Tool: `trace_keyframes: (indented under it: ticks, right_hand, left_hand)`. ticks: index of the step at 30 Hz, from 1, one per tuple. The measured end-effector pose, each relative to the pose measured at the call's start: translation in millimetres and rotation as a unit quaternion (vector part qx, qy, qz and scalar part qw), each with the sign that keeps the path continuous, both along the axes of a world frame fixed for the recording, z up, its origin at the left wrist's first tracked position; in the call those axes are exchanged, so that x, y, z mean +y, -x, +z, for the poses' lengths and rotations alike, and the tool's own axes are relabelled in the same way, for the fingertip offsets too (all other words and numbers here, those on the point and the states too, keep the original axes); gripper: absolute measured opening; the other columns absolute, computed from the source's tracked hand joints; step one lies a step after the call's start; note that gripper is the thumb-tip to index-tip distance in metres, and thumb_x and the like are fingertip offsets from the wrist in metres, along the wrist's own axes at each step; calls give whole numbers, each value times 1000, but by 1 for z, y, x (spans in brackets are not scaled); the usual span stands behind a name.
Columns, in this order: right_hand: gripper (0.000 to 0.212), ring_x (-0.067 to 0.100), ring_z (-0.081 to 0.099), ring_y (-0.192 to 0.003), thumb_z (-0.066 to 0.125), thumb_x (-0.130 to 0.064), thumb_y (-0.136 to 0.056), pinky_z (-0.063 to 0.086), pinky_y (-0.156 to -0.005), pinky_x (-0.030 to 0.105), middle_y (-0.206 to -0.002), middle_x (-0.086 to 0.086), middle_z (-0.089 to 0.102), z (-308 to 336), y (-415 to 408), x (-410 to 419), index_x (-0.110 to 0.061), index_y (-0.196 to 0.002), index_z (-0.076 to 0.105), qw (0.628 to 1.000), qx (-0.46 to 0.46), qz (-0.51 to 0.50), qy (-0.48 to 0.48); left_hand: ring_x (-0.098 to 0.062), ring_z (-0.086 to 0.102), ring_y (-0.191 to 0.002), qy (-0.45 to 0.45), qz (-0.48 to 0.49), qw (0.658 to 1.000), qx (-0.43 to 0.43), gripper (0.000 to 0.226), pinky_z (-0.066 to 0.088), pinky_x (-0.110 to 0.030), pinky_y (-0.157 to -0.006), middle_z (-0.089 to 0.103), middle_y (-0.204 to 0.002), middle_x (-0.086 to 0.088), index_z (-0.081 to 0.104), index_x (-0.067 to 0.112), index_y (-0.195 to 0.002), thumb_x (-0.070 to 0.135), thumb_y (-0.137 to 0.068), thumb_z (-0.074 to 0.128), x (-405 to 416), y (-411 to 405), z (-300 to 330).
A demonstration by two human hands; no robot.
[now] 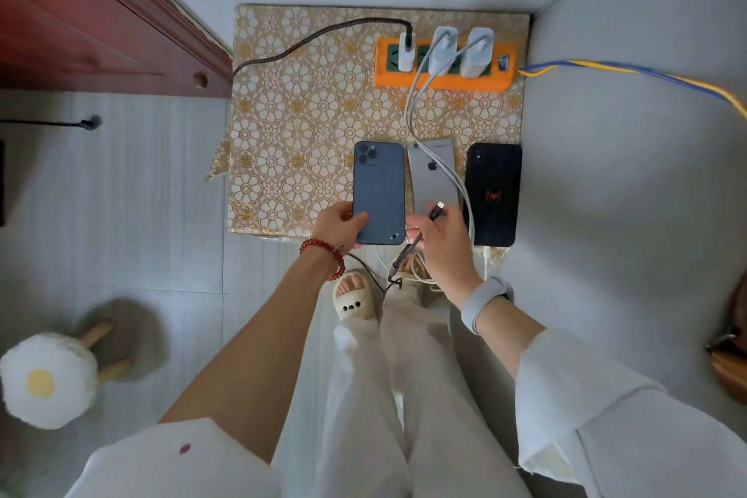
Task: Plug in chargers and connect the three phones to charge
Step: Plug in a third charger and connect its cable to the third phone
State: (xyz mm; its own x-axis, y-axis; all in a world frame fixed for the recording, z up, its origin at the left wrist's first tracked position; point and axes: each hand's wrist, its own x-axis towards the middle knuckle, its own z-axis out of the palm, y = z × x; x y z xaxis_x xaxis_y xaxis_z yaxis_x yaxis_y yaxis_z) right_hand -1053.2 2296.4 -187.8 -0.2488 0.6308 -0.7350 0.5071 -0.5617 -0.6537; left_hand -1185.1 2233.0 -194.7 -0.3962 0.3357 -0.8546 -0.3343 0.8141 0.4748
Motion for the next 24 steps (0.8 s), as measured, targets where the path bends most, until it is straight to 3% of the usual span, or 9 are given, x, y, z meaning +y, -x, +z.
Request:
trace_keyframes:
  ticks: [3,5,8,11,16,20,24]
  right_hand:
    - [11,28,67,-74,45,-14,-92,54,-80,48,-78,9,68,13,-10,-10,-9,-86,53,997,-11,5,-70]
    - [20,28,62,-63,45,-17,-93,53,-70,44,-65,7,61,24,-13,-22,-12,-78,56,998,5,-7,-70]
    - [26,19,54,-55,46,-20,-93,46,-59,33,-53,-2,51,35,-14,-41,-11,-75,62,999,5,35,-38]
    - [23,6,46,-39,51,-20,-89,41,-44,16,-41,-7,48,41,-10,-51,-17,-72,65,998,12,43,53]
    - [28,8,42,-32,53,-17,-87,37,-38,16,-41,0,47,43,4,-48,-1,-66,60,996,23,2,91]
    - [28,7,43,-32,53,-18,-88,37,-37,15,-38,-5,48,41,12,-47,-6,-63,58,995,26,-20,91]
    - [23,6,42,-34,51,-17,-89,38,-38,14,-44,-1,49,40,13,-48,-2,-79,67,994,20,-45,94]
  left_hand:
    - [-19,54,-66,-19,64,996,-51,25,49,-25,-54,59,-82,-10,54,-6,-111,4,-88,48,0,0,7]
    - [-13,58,-54,-29,111,990,-80,22,49,-17,-44,58,-75,-7,56,-6,-107,2,-89,48,2,1,12]
    - [-3,58,-40,-32,136,985,-100,18,47,-15,-40,58,-72,-7,57,-4,-104,2,-88,49,5,4,19]
    - [-3,55,-36,-31,129,986,-101,17,47,-14,-39,57,-69,-7,57,-3,-102,2,-88,50,7,5,22]
    - [-9,57,-45,-39,136,984,-112,7,48,-16,-43,59,-70,-9,58,1,-89,2,-87,51,9,4,26]
    - [-7,56,-41,-47,128,984,-118,14,48,-15,-41,58,-70,-9,58,7,-76,3,-88,51,8,3,27]
    - [-5,55,-36,-58,138,981,-126,16,47,-14,-39,57,-69,-9,57,7,-74,2,-88,50,8,3,30]
